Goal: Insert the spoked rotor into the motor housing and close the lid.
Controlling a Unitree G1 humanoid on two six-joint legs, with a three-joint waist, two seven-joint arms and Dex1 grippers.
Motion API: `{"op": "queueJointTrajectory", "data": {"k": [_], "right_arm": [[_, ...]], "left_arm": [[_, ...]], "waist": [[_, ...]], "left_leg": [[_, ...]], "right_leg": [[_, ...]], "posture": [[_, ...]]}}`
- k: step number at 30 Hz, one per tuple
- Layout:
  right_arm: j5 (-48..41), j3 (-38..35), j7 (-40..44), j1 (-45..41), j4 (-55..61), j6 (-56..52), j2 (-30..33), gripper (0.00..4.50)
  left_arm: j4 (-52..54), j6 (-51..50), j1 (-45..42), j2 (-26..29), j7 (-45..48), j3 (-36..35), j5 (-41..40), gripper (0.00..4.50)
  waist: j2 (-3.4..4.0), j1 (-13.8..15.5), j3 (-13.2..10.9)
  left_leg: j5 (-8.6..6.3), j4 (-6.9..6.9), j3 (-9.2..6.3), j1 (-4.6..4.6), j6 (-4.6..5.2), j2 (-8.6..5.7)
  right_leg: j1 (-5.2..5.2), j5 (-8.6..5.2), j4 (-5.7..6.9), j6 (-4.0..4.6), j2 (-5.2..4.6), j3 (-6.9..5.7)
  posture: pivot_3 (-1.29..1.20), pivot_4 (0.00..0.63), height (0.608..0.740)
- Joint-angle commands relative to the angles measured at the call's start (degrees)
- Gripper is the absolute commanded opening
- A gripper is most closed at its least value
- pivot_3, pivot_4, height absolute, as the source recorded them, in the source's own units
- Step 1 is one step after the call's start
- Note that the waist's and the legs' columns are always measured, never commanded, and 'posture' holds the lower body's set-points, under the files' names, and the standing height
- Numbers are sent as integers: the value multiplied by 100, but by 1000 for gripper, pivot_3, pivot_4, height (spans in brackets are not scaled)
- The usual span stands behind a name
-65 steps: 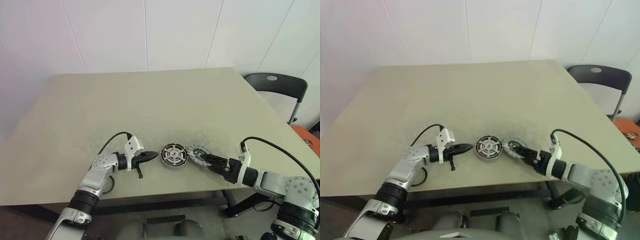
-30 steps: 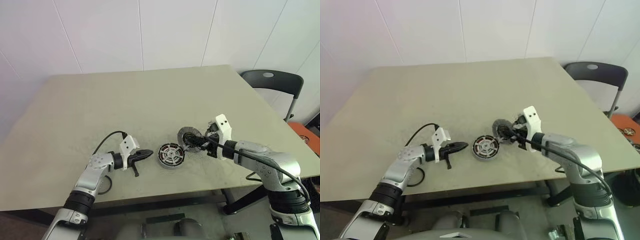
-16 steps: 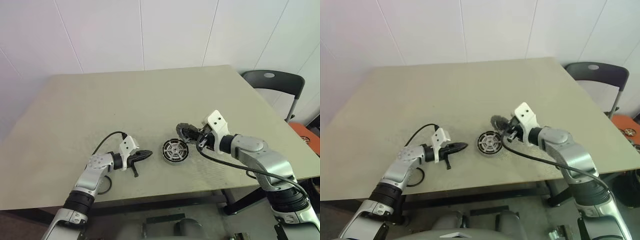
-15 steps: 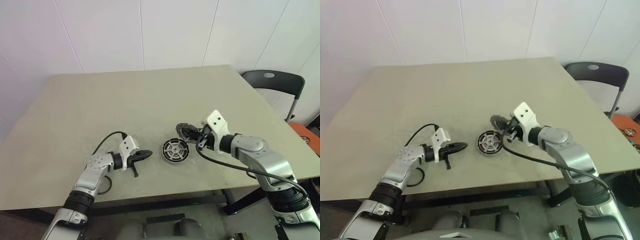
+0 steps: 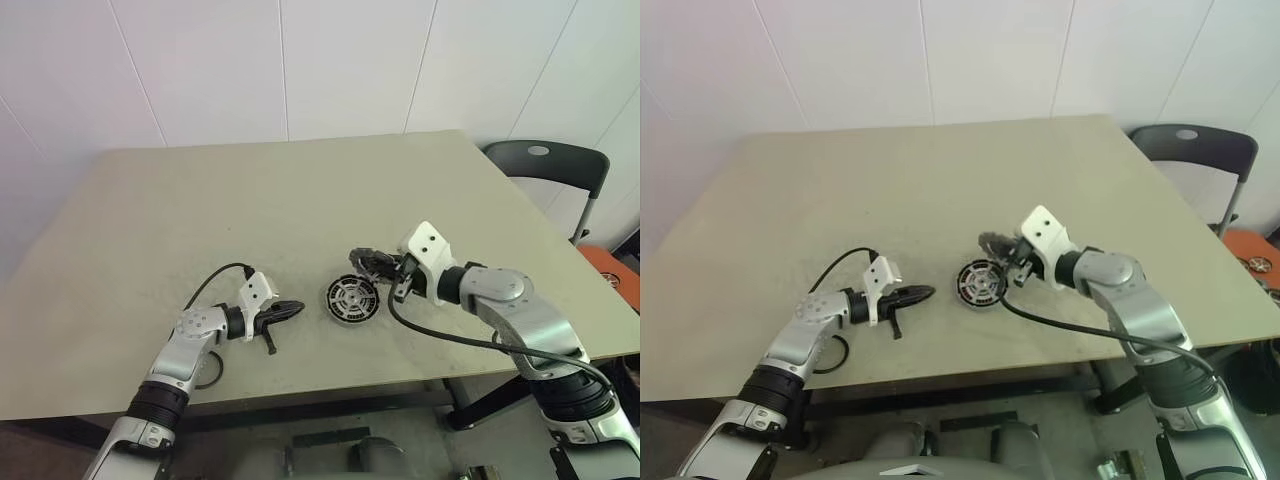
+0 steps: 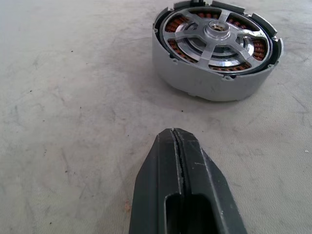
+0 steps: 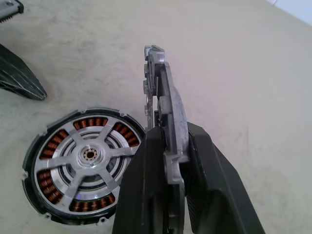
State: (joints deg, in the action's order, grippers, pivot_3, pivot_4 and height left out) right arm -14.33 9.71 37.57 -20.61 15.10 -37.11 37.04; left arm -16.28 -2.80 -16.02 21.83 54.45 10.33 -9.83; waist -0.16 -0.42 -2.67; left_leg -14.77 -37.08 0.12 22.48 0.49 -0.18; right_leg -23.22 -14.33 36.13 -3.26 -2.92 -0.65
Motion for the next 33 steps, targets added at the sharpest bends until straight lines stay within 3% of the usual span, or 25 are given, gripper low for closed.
{"op": "queueJointTrajectory", "data": {"k": [1, 4, 14, 18, 20, 23, 26, 30, 33], "right_arm": [[48, -4, 132, -156, 66, 59, -6, 1460], [-169, -105, 276, -68, 151, -112, -40, 2386], [-1843, -916, 1369, -73, 223, -953, 1, 2386], [-2503, -1346, 1319, -177, 153, -1346, -180, 2386], [-2419, -1405, 997, -327, -43, -1361, -322, 2386], [-1356, -801, 710, -334, -405, -617, -211, 2386], [-872, -337, 843, -272, -588, -128, -178, 2977], [-584, 41, 1101, -328, -824, 157, -199, 4281], [-529, 160, 1267, -391, -992, 177, -233, 4475]], "left_arm": [[119, 91, -61, 9, -33, -36, 30, 0], [102, 89, -58, 24, -77, -44, 83, 0], [51, 85, -80, 82, -126, -29, 147, 0], [60, 81, -78, 83, -107, -25, 145, 0], [86, 78, -78, 79, -85, -33, 121, 0], [186, 33, -82, 48, -28, -93, -12, 0], [251, 25, -113, 59, 29, -166, -119, 0], [548, -165, -133, 73, 168, -365, -497, 0], [682, -278, -117, 126, 191, -427, -592, 0]], "waist": [[-1, -1, 0], [-1, -1, 1], [-2, 10, 1], [-2, 21, 2], [-2, 10, 2], [-2, 2, 3], [-2, 4, 3], [-2, -3, 3], [-2, -6, 3]], "left_leg": [[0, 0, 0, 0, 0, 0], [0, -1, 0, -3, 0, 0], [0, -4, 0, -7, 0, 0], [0, -4, 0, -7, 0, 1], [0, -4, 0, -9, 0, 1], [0, -6, 0, -10, 0, 2], [0, -5, 0, -9, -1, 0], [0, -3, 3, -5, 0, 0], [0, -7, 3, -9, 0, 0]], "right_leg": [[0, 0, 0, 0, 0, 0], [2, 0, 2, 0, 0, 0], [8, 2, 4, -1, 0, 1], [8, 2, 5, -1, 0, 2], [8, 2, 6, 0, 0, 3], [7, 2, 8, 3, -1, 4], [6, 2, 8, 4, -2, 4], [3, 5, 7, -2, -1, 5], [7, 10, 8, -9, 0, 5]], "posture": [[0, 0, 740], [0, 0, 740], [0, 0, 740], [0, 0, 740], [0, 0, 740], [0, 0, 740], [0, 0, 740], [0, 0, 740], [0, 0, 740]]}}
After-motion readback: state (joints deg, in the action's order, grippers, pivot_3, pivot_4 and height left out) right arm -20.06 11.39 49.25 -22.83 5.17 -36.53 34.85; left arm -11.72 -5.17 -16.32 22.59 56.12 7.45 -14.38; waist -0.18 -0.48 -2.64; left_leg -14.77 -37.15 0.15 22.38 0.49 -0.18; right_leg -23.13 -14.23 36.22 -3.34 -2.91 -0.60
